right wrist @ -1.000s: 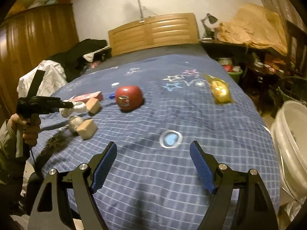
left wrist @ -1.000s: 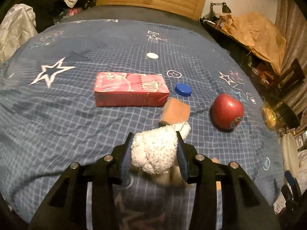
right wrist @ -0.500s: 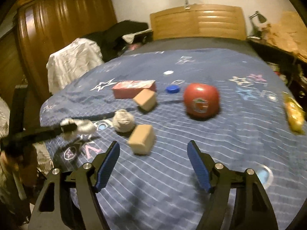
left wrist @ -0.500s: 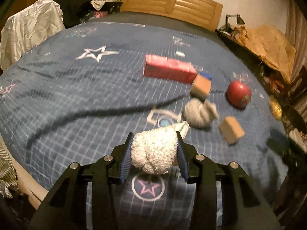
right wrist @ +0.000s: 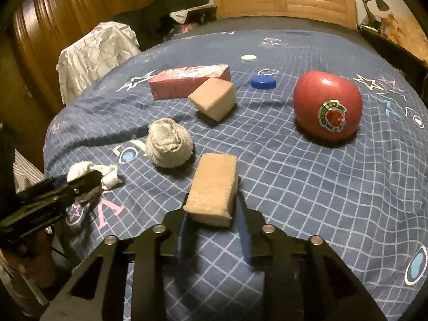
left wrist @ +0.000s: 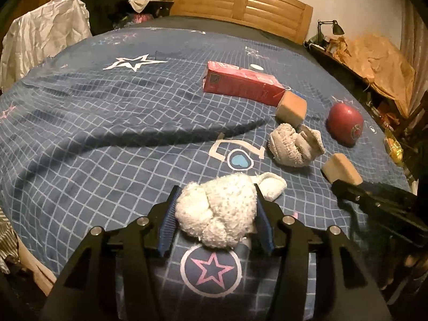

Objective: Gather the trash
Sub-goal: 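Grasp the white towel with the left tool while the right tool grasps the beige sponge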

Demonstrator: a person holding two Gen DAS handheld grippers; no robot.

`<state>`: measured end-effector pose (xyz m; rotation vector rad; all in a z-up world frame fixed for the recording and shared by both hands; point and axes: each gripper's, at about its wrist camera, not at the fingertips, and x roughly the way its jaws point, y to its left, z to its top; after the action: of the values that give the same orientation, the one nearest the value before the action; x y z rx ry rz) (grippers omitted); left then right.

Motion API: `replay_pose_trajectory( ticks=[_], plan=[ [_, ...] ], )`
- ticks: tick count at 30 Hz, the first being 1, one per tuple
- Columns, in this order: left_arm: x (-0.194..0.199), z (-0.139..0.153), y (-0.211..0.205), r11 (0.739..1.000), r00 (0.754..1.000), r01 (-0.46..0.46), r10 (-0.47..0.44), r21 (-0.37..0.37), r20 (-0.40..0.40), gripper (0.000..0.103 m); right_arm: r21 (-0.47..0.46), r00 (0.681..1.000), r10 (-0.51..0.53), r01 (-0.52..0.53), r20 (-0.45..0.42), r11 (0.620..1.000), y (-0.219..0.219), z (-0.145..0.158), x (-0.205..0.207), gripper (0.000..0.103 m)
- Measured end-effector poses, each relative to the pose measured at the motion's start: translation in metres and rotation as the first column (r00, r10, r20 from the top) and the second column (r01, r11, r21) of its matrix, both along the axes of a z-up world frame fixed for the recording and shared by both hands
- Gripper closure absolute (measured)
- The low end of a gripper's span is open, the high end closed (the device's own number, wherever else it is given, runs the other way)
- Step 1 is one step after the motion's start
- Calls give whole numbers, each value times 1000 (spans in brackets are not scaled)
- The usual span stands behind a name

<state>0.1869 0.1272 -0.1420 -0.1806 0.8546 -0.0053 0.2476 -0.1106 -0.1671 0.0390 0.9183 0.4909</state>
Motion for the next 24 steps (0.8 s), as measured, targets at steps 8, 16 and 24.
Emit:
replay_pose_trajectory(
  ticks=[8,16,24],
  plan=[
    [-7,16,-10,998,999,-48,47,42,22,63,40,996,-34,31,84,999,-17,27,-31,75],
    [-26,45,-36,986,991,-103,90,130,98,63,16,969,-49,46,242,999,-29,72,-87,75],
    [-42,67,-69,972,987,-86,53,217,151,63,9,949,-63,64,308,998,-42,89,-130,75]
  ],
)
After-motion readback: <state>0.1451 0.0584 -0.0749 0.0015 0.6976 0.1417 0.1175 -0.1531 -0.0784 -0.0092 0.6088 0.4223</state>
